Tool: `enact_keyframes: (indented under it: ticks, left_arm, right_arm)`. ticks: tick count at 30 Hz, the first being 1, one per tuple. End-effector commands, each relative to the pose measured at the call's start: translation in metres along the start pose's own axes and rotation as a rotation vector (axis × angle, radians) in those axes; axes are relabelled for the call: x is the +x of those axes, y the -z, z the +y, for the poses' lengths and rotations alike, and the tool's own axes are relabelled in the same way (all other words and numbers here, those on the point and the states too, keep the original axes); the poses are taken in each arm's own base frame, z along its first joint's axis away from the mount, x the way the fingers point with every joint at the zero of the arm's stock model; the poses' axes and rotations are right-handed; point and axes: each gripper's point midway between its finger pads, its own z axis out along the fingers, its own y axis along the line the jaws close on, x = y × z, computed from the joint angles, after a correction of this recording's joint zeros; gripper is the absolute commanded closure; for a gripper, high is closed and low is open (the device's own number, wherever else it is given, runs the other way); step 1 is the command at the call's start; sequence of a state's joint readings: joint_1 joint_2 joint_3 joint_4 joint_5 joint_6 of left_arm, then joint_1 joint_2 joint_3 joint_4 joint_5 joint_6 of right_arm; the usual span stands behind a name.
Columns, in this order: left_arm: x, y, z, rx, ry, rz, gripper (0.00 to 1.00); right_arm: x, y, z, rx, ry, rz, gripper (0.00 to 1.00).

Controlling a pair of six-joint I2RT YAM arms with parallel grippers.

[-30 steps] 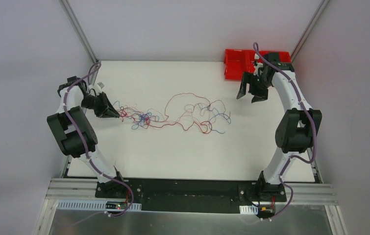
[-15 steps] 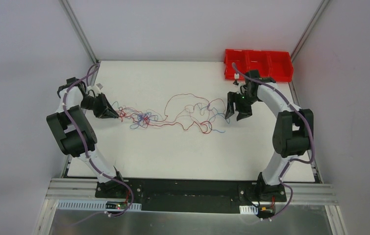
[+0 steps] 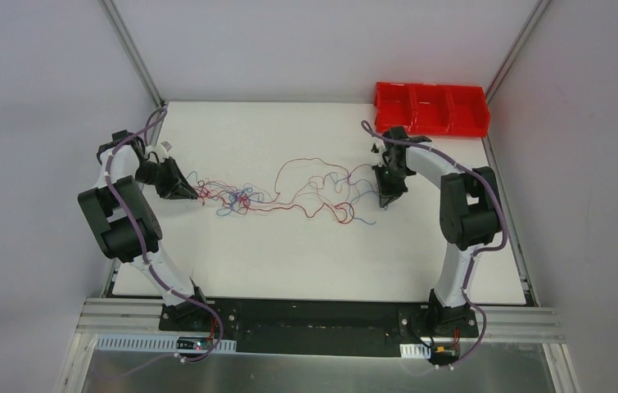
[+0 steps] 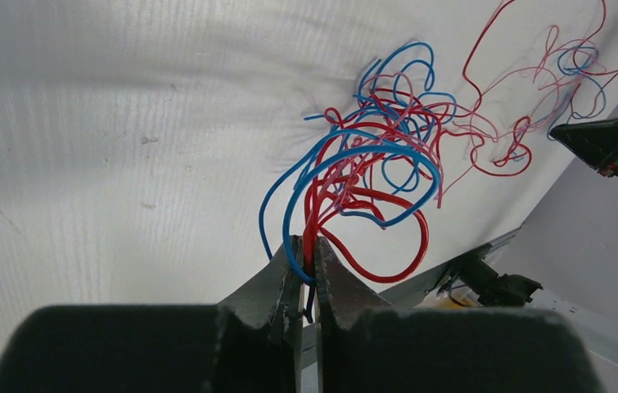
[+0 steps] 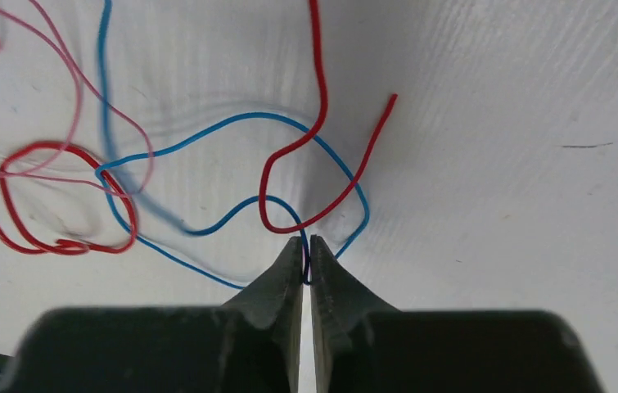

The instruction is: Untangle the cables

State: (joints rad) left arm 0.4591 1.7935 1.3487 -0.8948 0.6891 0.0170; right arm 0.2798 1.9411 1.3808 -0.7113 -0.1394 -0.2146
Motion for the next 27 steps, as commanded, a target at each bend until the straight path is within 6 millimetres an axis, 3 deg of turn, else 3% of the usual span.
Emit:
enact_keyframes:
  ticks: [1,5,12,17,24,27]
  left_arm:
    - [0.000,0.003,0.018,-0.094,0.011,0.000,0.96]
    - [-0.005,0.010,0.034,-0.140,0.028,-0.022,1.00]
    - [-0.010,0.016,0.048,-0.181,0.037,-0.041,1.00]
    - [-0.012,0.019,0.059,-0.227,0.030,-0.045,1.00]
    - [-0.013,0.021,0.069,-0.270,0.015,-0.046,1.00]
    - [-0.011,0.017,0.059,-0.203,0.003,-0.040,1.00]
  right_arm:
    - [0.016,0.032,-0.019,0.055,0.011,0.038,1.00]
    - [0.025,0.093,-0.046,0.074,-0.018,-0.038,1.00]
    - [0.019,0.191,-0.104,0.129,-0.133,-0.264,1.00]
    - [-0.002,0.262,-0.142,0.161,-0.246,-0.466,1.00]
    - [-0.041,0.356,-0.169,0.192,-0.340,-0.738,1.00]
    - [-0.056,0.376,-0.172,0.188,-0.343,-0.807,1.00]
